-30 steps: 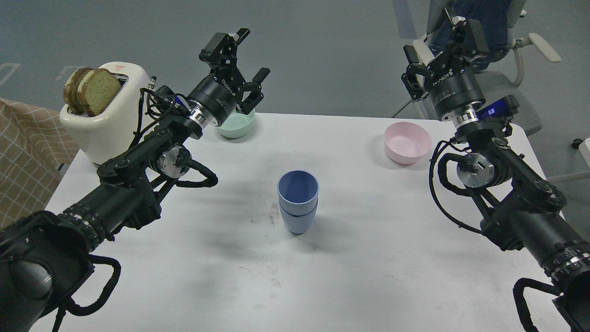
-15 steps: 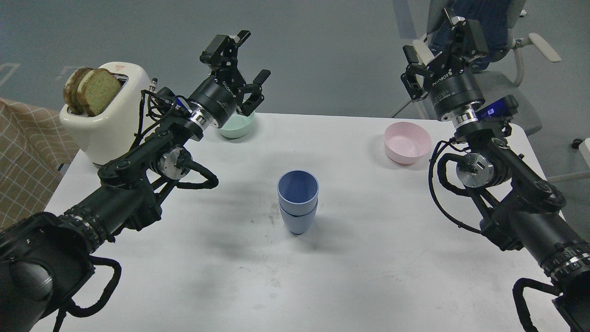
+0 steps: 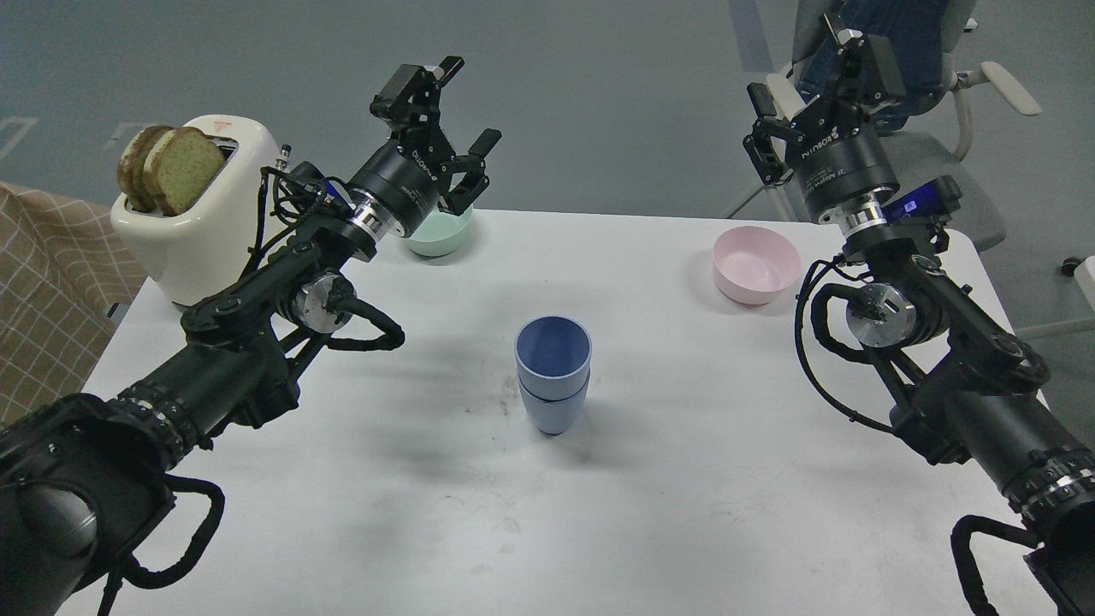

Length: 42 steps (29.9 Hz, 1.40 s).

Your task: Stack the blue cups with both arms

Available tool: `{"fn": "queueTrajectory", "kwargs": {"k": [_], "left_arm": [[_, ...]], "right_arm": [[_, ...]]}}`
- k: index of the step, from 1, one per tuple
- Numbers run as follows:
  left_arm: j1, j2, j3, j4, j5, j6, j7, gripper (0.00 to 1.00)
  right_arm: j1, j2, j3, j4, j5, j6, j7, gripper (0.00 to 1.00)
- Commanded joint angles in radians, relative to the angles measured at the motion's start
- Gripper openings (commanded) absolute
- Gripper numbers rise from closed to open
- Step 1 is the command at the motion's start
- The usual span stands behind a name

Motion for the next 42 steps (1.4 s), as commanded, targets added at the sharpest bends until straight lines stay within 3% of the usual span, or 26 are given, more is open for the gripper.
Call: {"fn": "queueTrajectory", "kwargs": {"k": [1, 42], "left_arm": [[0.002, -0.001, 0.0, 0.0, 0.0, 0.0, 0.0, 0.98], [0.002, 0.005, -0.011, 0.0, 0.0, 0.0, 0.0, 0.98]], "right_arm": [[0.0, 0.0, 0.0, 0.0, 0.0, 0.0, 0.0, 1.0], [0.015, 0.0, -0.002, -0.008, 0.0, 0.0, 0.0, 1.0]]}}
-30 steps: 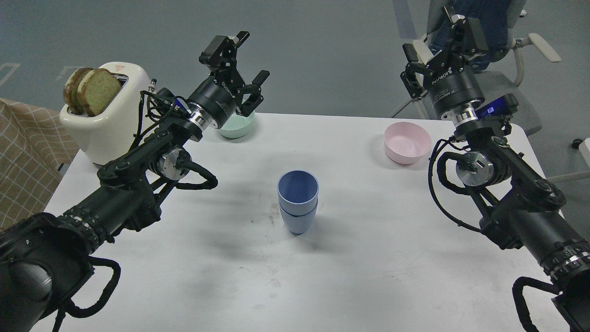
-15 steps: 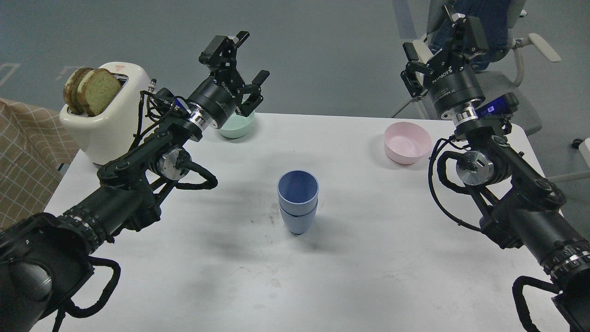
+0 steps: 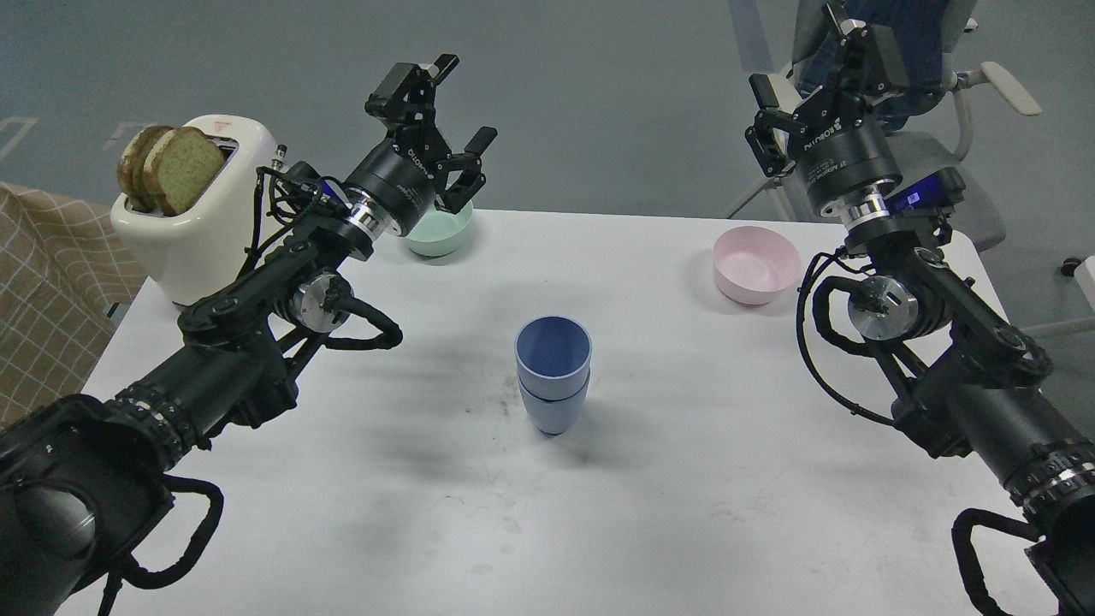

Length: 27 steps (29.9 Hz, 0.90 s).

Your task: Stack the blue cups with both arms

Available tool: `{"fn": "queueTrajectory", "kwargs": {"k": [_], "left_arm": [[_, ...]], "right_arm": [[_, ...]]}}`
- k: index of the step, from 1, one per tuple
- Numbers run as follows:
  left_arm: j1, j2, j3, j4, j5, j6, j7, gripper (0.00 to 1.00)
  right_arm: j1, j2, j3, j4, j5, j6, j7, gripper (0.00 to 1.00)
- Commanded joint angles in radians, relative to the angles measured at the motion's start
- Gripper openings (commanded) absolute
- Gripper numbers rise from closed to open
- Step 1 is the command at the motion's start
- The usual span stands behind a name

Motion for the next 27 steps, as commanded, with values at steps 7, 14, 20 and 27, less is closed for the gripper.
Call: {"fn": "queueTrajectory", "kwargs": {"k": [7, 14, 20, 27], "left_arm": [[0.0, 0.003, 0.0, 0.0, 0.0, 0.0, 0.0, 0.98], [0.0, 0.0, 0.0, -0.001, 0.0, 0.0, 0.0, 0.98], [0.0, 0.001, -0.002, 0.0, 0.0, 0.0, -0.001, 0.98], [0.0, 0.0, -0.003, 0.0, 0.0, 0.0, -0.001, 0.98]], "right_arm": [[0.005, -0.001, -0.001, -0.001, 0.0, -0.001, 0.0, 1.0], [0.006, -0.002, -0.001, -0.002, 0.0, 0.001, 0.0, 1.0], [0.006, -0.001, -0.001, -0.001, 0.0, 0.001, 0.0, 1.0], [0.008, -0.001, -0.001, -0.001, 0.0, -0.001, 0.0, 1.0]]}}
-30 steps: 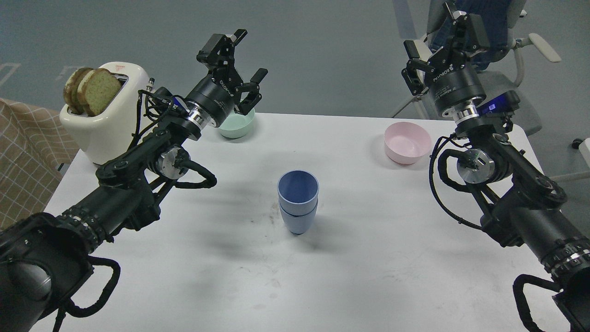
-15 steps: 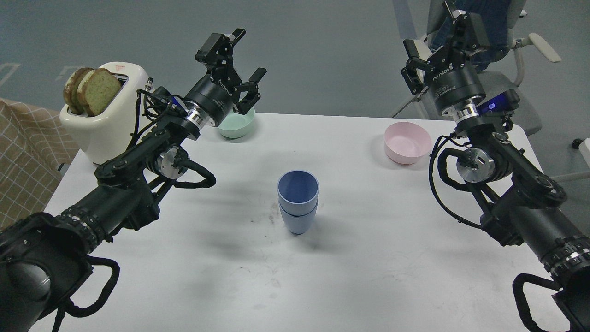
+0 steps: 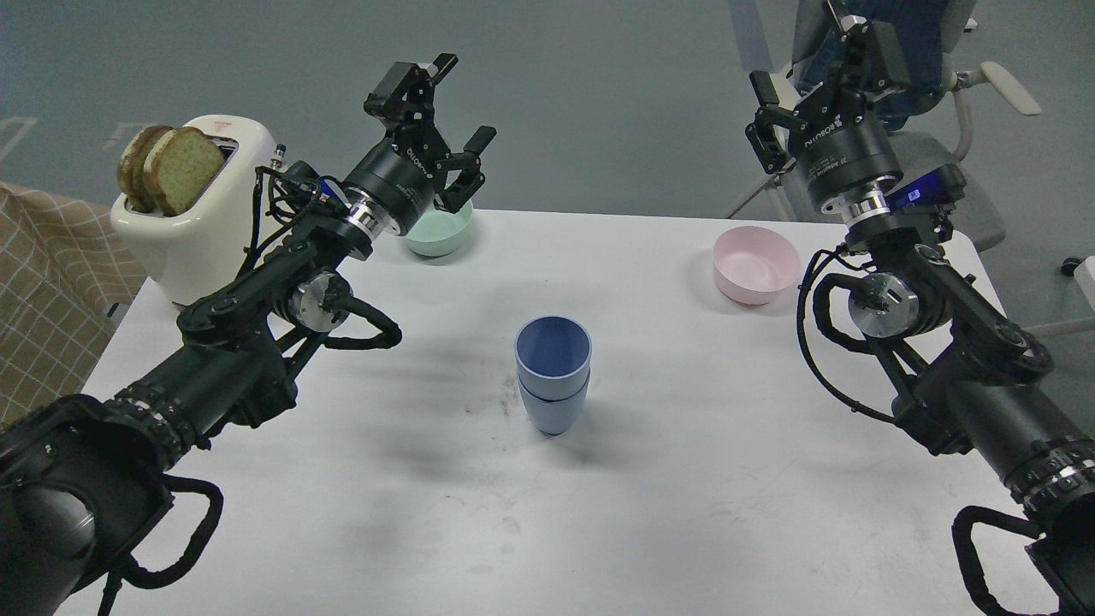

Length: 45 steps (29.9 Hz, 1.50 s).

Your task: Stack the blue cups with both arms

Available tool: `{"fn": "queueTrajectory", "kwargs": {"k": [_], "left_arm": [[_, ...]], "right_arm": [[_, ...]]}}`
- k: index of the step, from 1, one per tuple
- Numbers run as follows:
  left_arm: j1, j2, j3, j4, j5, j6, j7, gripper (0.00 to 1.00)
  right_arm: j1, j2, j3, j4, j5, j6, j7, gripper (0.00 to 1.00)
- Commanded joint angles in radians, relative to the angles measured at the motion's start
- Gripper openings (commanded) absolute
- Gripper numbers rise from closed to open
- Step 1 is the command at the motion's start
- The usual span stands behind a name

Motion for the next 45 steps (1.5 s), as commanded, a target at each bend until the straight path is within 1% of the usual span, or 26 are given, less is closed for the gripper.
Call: {"fn": "queueTrajectory", "kwargs": {"k": [1, 45], "left_arm": [[0.001, -0.001, 0.0, -0.001, 0.0, 0.0, -0.001, 0.98], [0.001, -0.004, -0.017, -0.001, 0.002, 0.0, -0.002, 0.98]], "right_arm": [[0.001, 0.001, 0.0, -0.001, 0.0, -0.001, 0.0, 1.0], [0.019, 0.001, -0.006, 0.006, 0.0, -0.003, 0.0, 1.0]]}}
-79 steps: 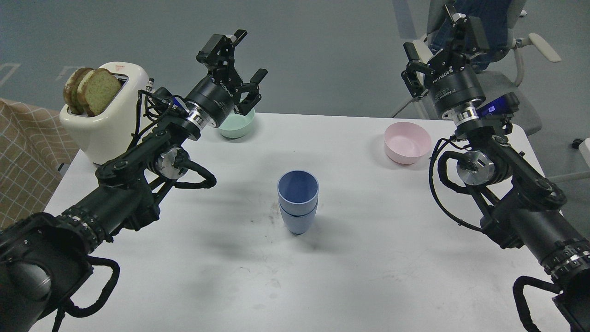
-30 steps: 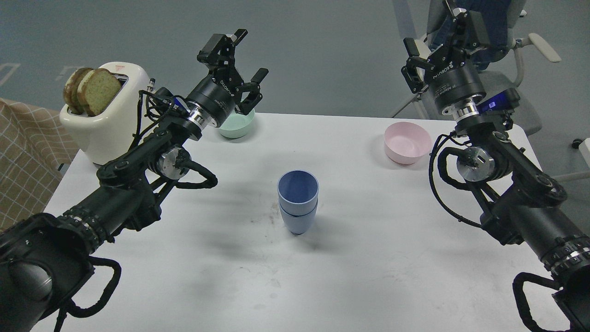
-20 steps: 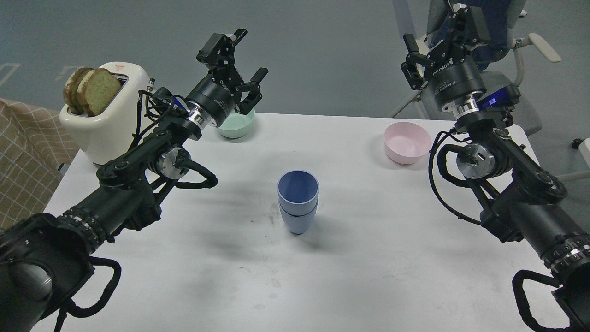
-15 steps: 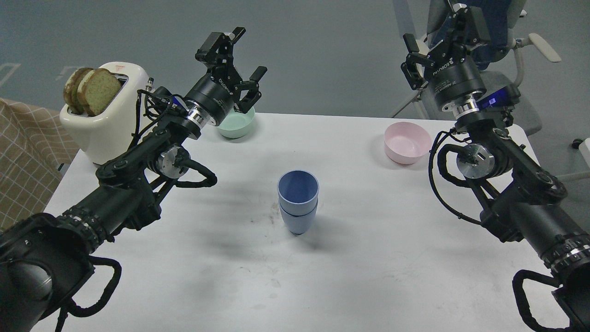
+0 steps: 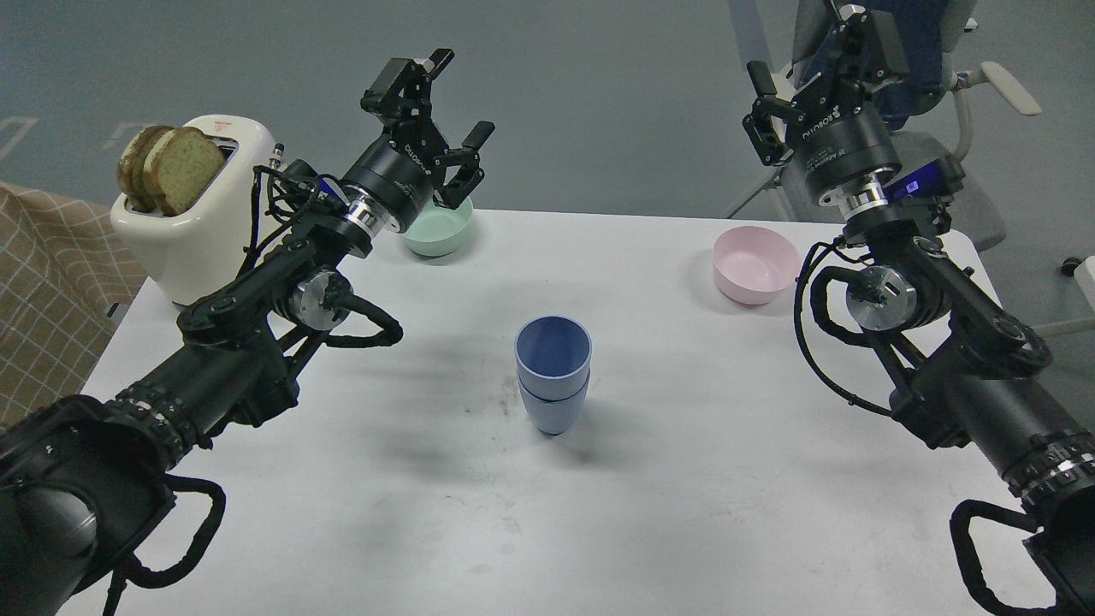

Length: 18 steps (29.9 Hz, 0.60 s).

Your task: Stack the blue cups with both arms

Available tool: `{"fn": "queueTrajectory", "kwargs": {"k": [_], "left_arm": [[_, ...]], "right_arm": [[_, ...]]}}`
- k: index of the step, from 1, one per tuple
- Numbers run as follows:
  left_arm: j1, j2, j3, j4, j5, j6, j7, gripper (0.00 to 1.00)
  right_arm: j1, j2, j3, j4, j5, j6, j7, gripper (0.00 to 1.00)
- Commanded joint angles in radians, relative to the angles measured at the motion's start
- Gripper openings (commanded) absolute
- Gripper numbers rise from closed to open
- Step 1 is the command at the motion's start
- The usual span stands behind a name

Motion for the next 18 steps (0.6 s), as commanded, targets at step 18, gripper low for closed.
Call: {"fn": "queueTrajectory", "kwargs": {"k": [18], "left_arm": [[0.011, -0.003, 0.0, -0.001, 0.001, 0.0, 0.0, 0.98]], "right_arm": [[0.012, 0.002, -0.002, 0.016, 0.001, -0.003, 0.0, 1.0]]}}
